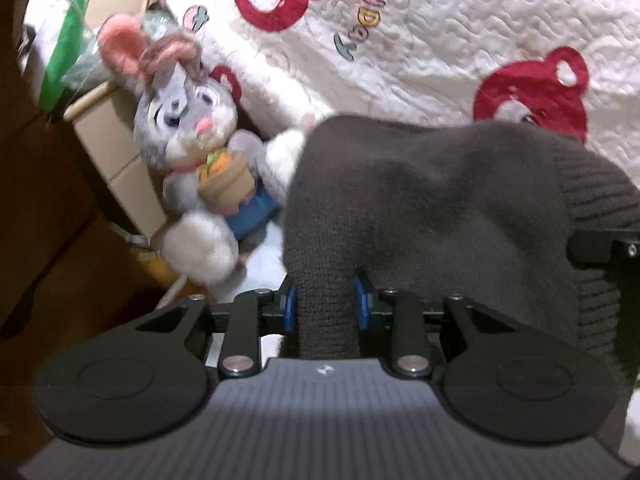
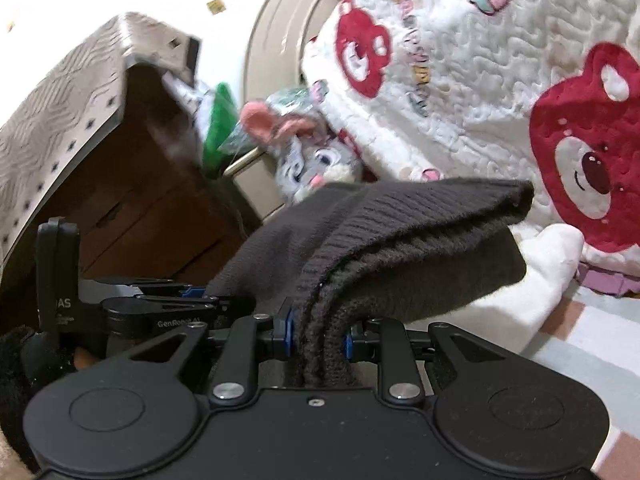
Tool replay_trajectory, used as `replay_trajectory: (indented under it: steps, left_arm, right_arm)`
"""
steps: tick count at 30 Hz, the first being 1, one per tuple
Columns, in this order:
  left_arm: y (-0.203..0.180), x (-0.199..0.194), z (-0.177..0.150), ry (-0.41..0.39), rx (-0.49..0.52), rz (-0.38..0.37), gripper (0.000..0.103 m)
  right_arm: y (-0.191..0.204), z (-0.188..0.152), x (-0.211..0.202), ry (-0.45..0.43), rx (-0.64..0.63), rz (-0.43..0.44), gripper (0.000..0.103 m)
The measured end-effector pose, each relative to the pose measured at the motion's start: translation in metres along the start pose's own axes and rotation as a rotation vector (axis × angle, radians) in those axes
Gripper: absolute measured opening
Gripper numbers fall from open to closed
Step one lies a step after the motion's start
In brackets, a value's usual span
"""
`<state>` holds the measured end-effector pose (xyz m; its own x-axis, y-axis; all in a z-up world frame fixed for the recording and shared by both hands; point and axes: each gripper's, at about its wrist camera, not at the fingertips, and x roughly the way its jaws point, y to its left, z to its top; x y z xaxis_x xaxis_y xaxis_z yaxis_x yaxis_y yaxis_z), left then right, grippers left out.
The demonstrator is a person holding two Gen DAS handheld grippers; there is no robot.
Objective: Fold clothes
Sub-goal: 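Lift the folded sweater with both tools closed on its ends, then carry the folded sweater with both tools onto the white cloth stack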
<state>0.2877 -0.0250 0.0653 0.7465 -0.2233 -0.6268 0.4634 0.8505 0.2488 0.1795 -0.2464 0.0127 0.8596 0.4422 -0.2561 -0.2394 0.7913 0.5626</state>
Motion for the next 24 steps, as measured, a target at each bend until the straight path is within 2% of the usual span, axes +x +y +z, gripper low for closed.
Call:
replay_trajectory:
  steps: [2,3,5,7,8,10,12,13,15,17,19,22,24]
  left_arm:
    - [0.003,0.024,0.014,-0.014,0.038,0.011,0.018]
    - [0.003,0.039,0.019,-0.014,0.059,0.026,0.019]
    - [0.004,0.072,0.02,0.004,0.071,0.034,0.031]
    - [0.004,0.096,0.008,0.036,0.035,0.019,0.031]
    - [0.005,0.107,0.0,0.053,0.012,0.01,0.031]
    - [0.007,0.119,-0.021,0.075,-0.041,-0.033,0.031]
    - [0.014,0.117,-0.043,0.049,-0.105,-0.044,0.033]
    - [0.018,0.115,-0.054,0.031,-0.139,-0.046,0.037]
    - [0.036,0.111,-0.07,0.004,-0.263,-0.068,0.045]
    - [0.06,0.108,-0.083,0.002,-0.42,-0.124,0.047]
    - [0.078,0.108,-0.096,0.014,-0.531,-0.172,0.047]
    - [0.098,0.111,-0.116,0.038,-0.64,-0.243,0.049]
    - [0.101,0.114,-0.125,0.057,-0.654,-0.286,0.051]
  right_arm:
    - [-0.018,0.004,0.013,-0.028,0.035,-0.016,0.026]
    - [-0.029,0.005,0.021,-0.036,0.045,-0.035,0.028]
    - [-0.061,-0.002,0.05,0.038,0.088,-0.097,0.044]
    - [-0.099,-0.013,0.079,0.129,0.15,-0.169,0.051]
    - [-0.114,-0.021,0.086,0.139,0.177,-0.22,0.051]
    - [-0.136,-0.035,0.083,0.094,0.253,-0.198,0.051]
    - [-0.143,-0.044,0.073,0.073,0.334,-0.144,0.051]
    - [-0.146,-0.049,0.068,0.064,0.375,-0.116,0.053]
    - [-0.143,-0.056,0.06,0.066,0.394,-0.086,0.056]
    - [-0.14,-0.063,0.054,0.073,0.396,-0.073,0.061]
    - [-0.139,-0.068,0.051,0.08,0.408,-0.061,0.064]
    - [-0.142,-0.078,0.047,0.079,0.441,-0.046,0.066]
    - [-0.146,-0.085,0.045,0.072,0.473,-0.033,0.066]
